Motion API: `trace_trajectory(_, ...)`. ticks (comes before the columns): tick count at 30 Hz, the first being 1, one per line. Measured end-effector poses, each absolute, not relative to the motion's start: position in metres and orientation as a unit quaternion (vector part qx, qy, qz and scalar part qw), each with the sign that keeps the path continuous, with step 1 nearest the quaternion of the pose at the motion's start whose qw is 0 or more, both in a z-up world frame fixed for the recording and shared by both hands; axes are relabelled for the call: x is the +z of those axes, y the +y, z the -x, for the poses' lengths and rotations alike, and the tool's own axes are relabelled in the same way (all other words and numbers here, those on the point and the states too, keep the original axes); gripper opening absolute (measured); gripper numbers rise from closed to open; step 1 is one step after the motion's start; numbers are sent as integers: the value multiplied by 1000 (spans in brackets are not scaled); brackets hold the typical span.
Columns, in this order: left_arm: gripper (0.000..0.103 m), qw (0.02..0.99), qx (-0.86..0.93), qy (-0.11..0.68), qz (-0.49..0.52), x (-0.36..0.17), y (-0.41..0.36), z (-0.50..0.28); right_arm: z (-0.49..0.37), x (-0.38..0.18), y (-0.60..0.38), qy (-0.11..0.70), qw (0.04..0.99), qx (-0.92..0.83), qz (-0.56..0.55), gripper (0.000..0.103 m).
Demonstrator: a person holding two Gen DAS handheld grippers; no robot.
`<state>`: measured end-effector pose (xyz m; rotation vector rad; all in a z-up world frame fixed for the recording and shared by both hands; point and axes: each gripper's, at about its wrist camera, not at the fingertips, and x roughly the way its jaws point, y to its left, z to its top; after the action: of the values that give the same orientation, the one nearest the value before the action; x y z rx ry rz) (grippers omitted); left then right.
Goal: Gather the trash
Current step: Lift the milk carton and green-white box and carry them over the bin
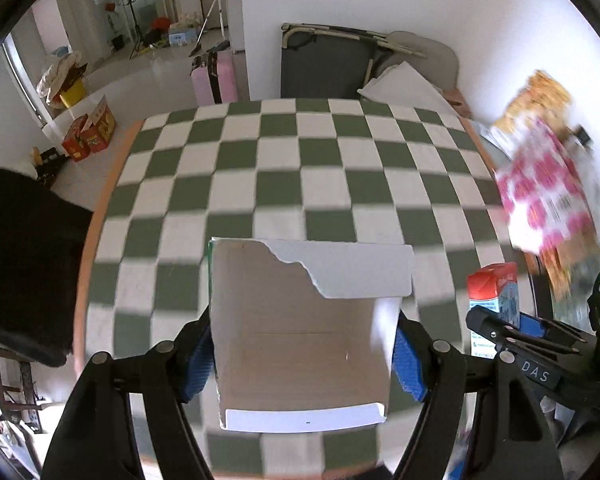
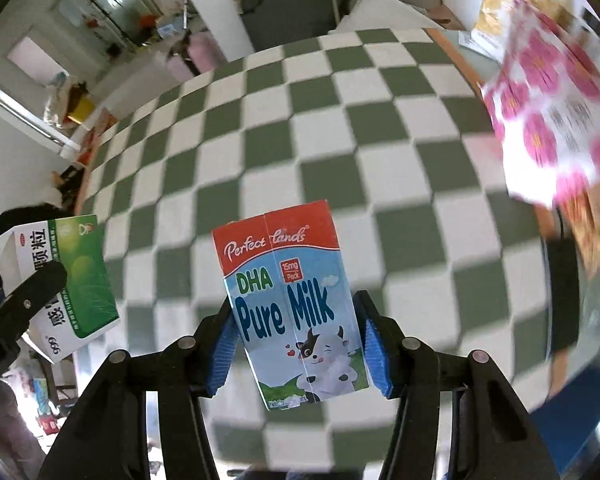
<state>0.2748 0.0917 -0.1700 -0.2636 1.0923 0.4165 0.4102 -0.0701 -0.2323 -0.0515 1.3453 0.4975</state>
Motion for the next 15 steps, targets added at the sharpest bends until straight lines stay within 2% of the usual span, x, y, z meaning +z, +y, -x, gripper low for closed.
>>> trace_trajectory(7,72,812,169,544,130,-183,43,-140,-236,-228,-99,628,745,224,-9,57)
trace_trajectory(11,72,788,158,576,149,-213,16,-88,-151,-254,-119,662,718,215,-15,57)
trace_trajectory(15,72,747,160,618,186,-267,12,-39,-83,-305,-140,710,677,194,-15,57)
